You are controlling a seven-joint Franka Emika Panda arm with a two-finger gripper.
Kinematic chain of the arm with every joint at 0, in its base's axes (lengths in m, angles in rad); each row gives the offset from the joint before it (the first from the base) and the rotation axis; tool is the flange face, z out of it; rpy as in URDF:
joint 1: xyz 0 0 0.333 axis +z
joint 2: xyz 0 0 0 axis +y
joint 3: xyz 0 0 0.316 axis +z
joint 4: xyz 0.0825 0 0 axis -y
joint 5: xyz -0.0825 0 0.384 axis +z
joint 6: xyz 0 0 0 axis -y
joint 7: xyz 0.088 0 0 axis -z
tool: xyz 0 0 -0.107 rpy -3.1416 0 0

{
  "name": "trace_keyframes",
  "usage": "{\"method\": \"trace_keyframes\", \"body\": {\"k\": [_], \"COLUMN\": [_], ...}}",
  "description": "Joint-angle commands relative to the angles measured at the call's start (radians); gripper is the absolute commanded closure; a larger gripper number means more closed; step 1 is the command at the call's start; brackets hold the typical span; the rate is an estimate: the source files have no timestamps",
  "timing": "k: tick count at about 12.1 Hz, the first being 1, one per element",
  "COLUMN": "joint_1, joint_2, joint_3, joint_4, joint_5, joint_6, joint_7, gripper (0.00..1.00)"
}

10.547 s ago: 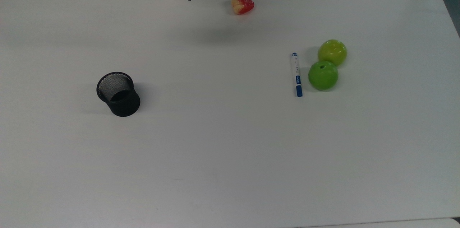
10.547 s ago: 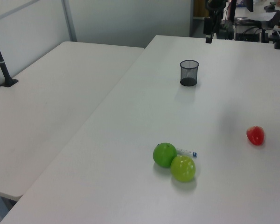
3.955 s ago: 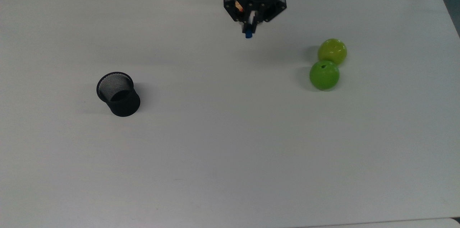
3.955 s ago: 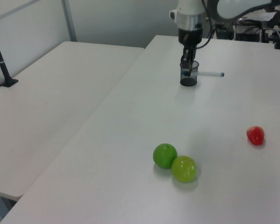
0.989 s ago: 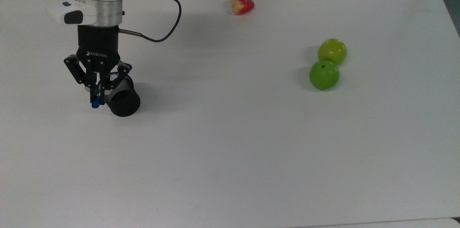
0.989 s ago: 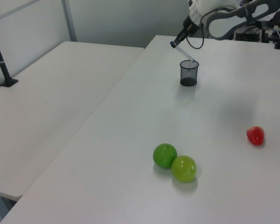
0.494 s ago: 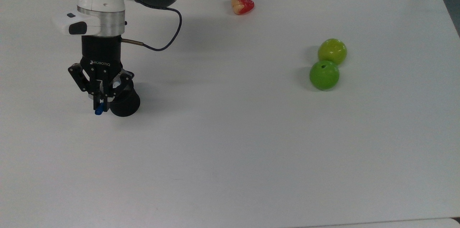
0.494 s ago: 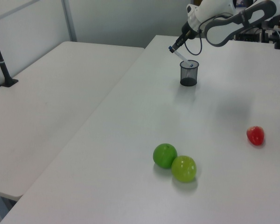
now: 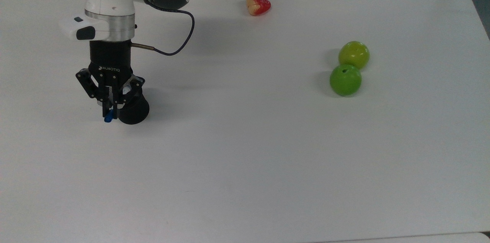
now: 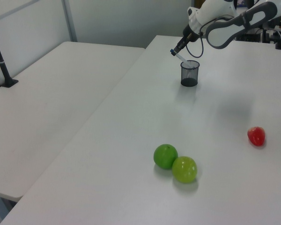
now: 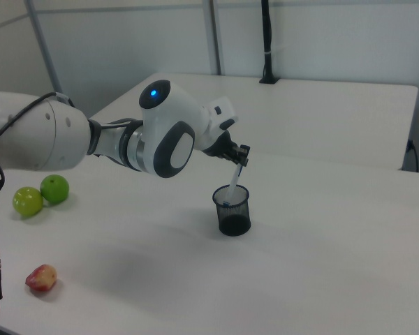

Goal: Place marker
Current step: 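Lower the marker upright into the mesh pen cup, then open the gripper to release the marker inside the cup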

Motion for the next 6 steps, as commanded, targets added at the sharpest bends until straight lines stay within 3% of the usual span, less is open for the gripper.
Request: {"method": "trace_keyframes", "body": {"k": [1,3,5,6], "joint_1": [0.0,0.0,0.0,0.0], "joint_2": [-0.026,-0.026,-0.026,-0.026], "joint_3": [-0.007,-0.007,-0.007,-0.007], "joint_4": [-0.046,-0.048,-0.048,-0.048], "joint_5": [-0.01,-0.01,-0.01,-0.008], "joint_6": [0.02,0.019,0.019,0.019], "joint_7": [-0.009,-0.009,-0.007,-0.007], "gripper": [0.79,0.62,0.17,0.0]}}
